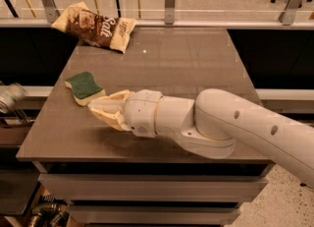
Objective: Move 7up can near brown chip bag
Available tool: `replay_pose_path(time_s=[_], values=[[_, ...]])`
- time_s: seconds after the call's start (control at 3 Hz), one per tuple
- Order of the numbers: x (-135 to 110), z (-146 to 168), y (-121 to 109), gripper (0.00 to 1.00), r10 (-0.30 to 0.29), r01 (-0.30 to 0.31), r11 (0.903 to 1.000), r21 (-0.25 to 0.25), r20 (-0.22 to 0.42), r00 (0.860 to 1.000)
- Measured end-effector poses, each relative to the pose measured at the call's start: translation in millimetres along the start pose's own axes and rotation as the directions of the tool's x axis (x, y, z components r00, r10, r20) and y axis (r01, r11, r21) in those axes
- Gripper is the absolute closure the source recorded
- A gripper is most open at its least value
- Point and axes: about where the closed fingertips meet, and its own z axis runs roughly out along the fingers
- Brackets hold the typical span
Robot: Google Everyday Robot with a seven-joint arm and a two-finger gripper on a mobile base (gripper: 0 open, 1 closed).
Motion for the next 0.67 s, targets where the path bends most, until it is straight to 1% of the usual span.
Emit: replay_pose_path(time_s=[0.33,0.67], values=[[-1.4,1.3,1.5,0.13,-0.003,0.003,1.0000,-0.003,0.000,1.000],[-2.9,2.7,3.1,0.00,-0.006,0.006,1.0000,-0.006,0.000,1.000]])
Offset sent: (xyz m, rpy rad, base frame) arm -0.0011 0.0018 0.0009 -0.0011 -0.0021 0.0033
